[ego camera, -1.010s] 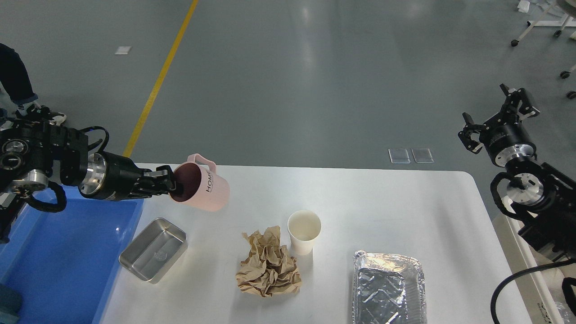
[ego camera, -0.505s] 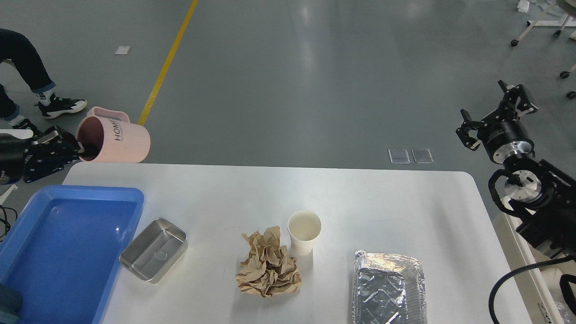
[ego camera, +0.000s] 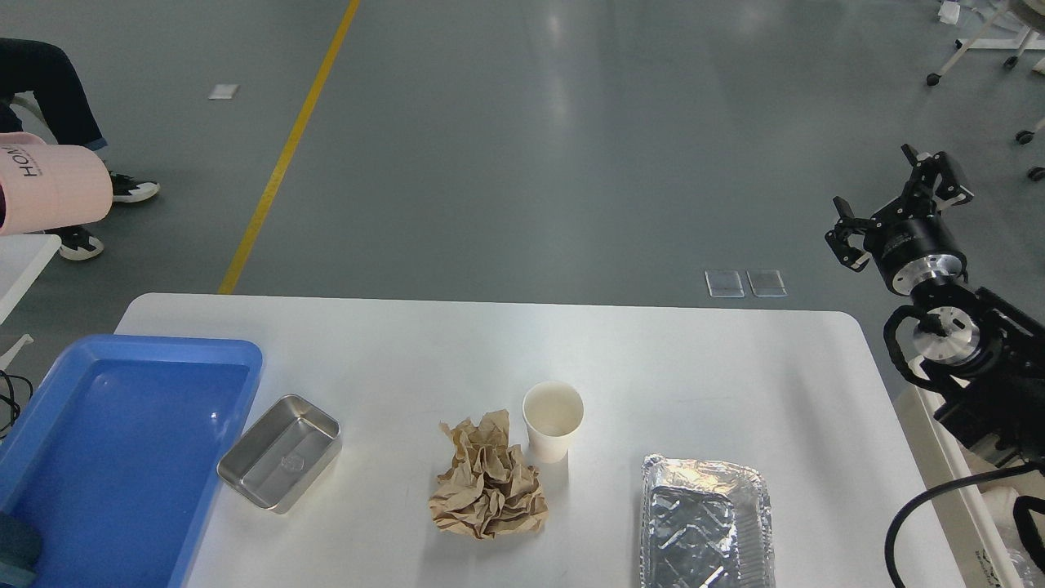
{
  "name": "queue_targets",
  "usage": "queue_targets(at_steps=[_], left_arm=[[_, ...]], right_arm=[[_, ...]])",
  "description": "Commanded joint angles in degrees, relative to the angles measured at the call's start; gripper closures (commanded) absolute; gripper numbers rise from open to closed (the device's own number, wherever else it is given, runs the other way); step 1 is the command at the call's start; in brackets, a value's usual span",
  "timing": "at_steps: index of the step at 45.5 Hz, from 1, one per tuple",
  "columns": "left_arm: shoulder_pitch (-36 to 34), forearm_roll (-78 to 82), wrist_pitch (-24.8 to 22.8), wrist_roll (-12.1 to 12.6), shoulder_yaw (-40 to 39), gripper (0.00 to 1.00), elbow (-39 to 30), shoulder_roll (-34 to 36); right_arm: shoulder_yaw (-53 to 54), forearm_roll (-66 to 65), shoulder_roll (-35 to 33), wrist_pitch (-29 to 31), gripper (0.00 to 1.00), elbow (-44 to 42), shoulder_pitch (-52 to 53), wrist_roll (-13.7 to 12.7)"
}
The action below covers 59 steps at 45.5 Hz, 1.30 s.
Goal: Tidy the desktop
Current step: 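Carry the pink mug over the blue tray and lower it in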
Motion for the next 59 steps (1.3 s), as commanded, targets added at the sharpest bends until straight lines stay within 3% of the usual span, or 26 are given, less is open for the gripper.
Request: queue_targets(at_steps=[1, 10, 20, 31, 48, 54, 59], left_arm=[[-1.8, 0.1, 0.0, 0.0, -1.6, 1.00, 0.0, -5.8], [-2.0, 0.4, 0.0, 0.2, -1.0, 1.00, 0.0, -10.0], [1.0, -0.1, 0.0, 10.2, 1.9, 1.00, -1.0, -7.1], [8.8, -1.6, 0.0, 16.1, 2.3, 1.00, -3.3, 7.1], [19.1, -13.3, 0.0, 16.6, 5.3, 1.00, -1.8, 30.6], [19.6, -15.9, 0.0, 17.1, 9.7, 1.00, -1.8, 32.6], [20.1, -15.8, 0.0, 19.1, 13.2, 1.00, -1.9, 32.2]], right_arm=[[0.0, 0.1, 0.0, 0.0, 0.00, 0.0, -0.1, 0.0], [0.0, 0.1, -0.2, 0.0, 0.00, 0.0, -0.2, 0.0], [0.0, 0.0, -0.5, 0.0, 0.00, -0.1, -0.1, -0.1], [-0.5, 0.0, -1.3, 0.0, 0.00, 0.0, 0.2, -0.3], [-0.6, 0.0, -1.3, 0.0, 0.00, -0.1, 0.8, -0.3], [-0.7, 0.0, -2.0, 0.2, 0.00, -0.1, 0.9, -0.3], [-0.7, 0.0, -2.2, 0.3, 0.00, -0.1, 0.9, -0.3]])
